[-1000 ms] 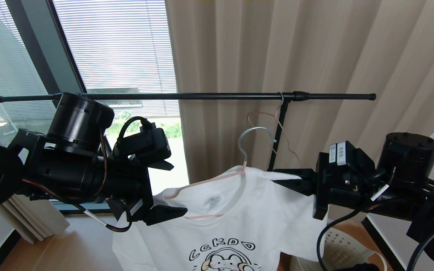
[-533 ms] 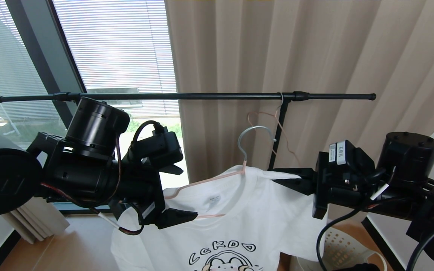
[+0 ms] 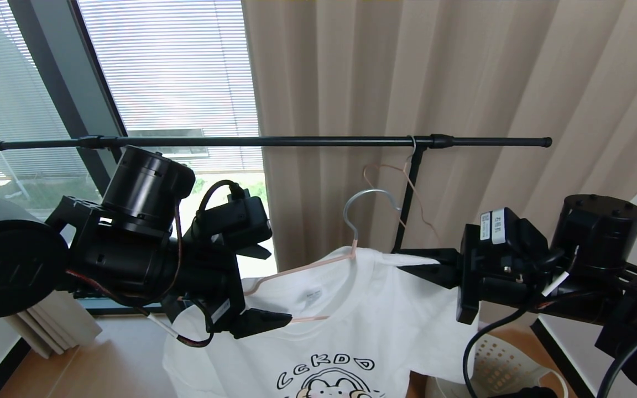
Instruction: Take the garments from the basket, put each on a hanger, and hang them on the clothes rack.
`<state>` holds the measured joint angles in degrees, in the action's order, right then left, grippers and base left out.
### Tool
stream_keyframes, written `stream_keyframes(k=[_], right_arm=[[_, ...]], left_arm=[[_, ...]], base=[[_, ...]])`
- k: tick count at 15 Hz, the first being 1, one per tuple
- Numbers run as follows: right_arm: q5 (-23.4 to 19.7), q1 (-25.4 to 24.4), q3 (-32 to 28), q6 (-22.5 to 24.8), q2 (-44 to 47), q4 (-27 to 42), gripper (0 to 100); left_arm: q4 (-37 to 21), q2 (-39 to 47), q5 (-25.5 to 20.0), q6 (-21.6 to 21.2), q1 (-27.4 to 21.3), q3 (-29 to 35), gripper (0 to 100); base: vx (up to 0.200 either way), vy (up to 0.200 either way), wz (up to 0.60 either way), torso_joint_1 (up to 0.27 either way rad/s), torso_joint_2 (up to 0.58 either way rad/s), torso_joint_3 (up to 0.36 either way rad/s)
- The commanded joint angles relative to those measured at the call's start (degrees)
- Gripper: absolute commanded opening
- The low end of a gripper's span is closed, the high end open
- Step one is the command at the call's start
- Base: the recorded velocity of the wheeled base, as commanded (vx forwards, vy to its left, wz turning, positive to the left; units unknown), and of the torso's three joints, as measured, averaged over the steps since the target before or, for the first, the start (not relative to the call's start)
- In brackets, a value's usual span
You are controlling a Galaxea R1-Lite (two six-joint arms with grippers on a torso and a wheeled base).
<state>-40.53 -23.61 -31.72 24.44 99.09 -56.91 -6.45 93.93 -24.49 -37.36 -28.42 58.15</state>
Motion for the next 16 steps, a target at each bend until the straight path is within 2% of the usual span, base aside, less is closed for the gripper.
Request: stream_keyframes(k=[1,2,3,7,16], right_arm=[[-0.07,-0.03,-0.01,-0.01,-0.12,-0.14,0],[-0.07,-0.03,-0.01,-0.01,-0.12,-0.14,0],[-0.16,-0.03,-0.01,-0.01,-0.12,-0.14,0],[-0.16,-0.03,-0.1,-0.01,-0.03,-0.14,0],[0.37,0.15,-0.62,-0.45,0.14,0.22,0]], left_arm=[[0.03,0.29,-0.03,0.01,-0.06,-0.23,100],[-0.06,0.29,-0.03,0.01,-0.06,-0.23,100],[-0.06,0.29,-0.12,-0.08,-0.06,-0.4,0],[-0.06,-0.06,-2.76,-0.08,0.12,-0.67,0],[0.03,-2.35,-2.93,-0.08,0.55,-1.37,0]], base=[[0.0,0.0,0.0,0.0,0.0,0.0],[0.0,0.0,0.0,0.0,0.0,0.0],[0.0,0.0,0.0,0.0,0.0,0.0],[0.0,0.0,0.0,0.0,0.0,0.0],[0.0,0.0,0.0,0.0,0.0,0.0]])
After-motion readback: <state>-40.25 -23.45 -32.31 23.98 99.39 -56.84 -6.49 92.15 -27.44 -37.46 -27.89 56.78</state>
